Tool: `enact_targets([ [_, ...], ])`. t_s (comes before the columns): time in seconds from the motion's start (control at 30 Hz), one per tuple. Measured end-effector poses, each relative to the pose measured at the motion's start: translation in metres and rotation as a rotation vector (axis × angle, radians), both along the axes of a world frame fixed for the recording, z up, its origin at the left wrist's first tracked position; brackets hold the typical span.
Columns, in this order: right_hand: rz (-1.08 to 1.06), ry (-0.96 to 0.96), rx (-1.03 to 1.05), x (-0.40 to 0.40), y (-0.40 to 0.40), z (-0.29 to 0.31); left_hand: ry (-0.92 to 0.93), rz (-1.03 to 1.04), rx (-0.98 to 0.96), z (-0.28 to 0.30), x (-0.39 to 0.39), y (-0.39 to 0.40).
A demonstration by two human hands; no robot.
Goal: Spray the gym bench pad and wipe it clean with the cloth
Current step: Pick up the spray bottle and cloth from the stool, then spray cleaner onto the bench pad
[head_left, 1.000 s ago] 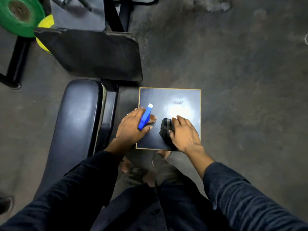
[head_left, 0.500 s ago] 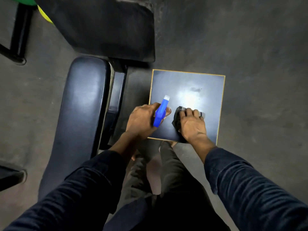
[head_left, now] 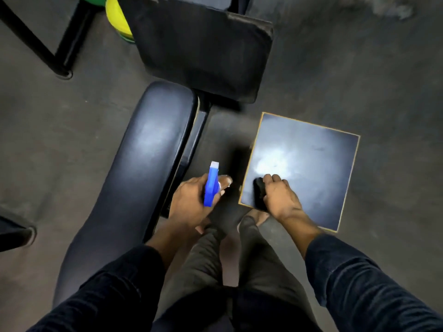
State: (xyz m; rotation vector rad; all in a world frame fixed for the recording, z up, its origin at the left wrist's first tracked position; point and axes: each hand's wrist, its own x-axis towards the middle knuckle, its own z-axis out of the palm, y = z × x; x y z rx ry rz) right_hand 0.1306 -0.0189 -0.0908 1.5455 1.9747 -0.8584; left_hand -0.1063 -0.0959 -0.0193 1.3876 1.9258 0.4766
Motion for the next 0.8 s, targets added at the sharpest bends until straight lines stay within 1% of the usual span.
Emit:
enact_targets([
  [0.07, 0.047, 0.052, 0.018, -0.03, -0.008, 0.012, 0.028, 0.053, -0.041, 0.0, -0.032, -0.019],
  [0.2, 0.175, 0.096, 0.045, -0.099, -0.02, 0.032, 0.05, 0.159, -0.139, -0.001, -0.094, -0.053],
  [0.33, 0.37, 0.129, 0.044, -0.18, -0.028, 0.047, 0.036, 0.369, -0.104, 0.0, -0.152, -0.092],
  [0.4, 0.486, 0.139, 0.043, -0.225, -0.033, 0.049, 0.06, 0.455, -0.125, -0.005, -0.181, -0.113],
  [0.53, 0.671, 0.16, 0.077, -0.306, -0.045, 0.045, 0.14, 0.633, -0.138, -0.017, -0.223, -0.15],
  [0.6, 0.745, 0.165, 0.096, -0.342, -0.054, 0.04, 0.135, 0.741, -0.126, -0.024, -0.24, -0.163],
  [0.67, 0.798, 0.167, 0.119, -0.369, -0.058, 0.035, 0.131, 0.788, -0.149, -0.026, -0.25, -0.168],
  [0.73, 0.895, 0.175, 0.124, -0.399, -0.066, 0.021, 0.135, 0.845, -0.173, -0.029, -0.259, -0.176],
  [0.8, 0.962, 0.19, 0.131, -0.423, -0.074, 0.006, 0.12, 0.898, -0.161, -0.03, -0.261, -0.183],
])
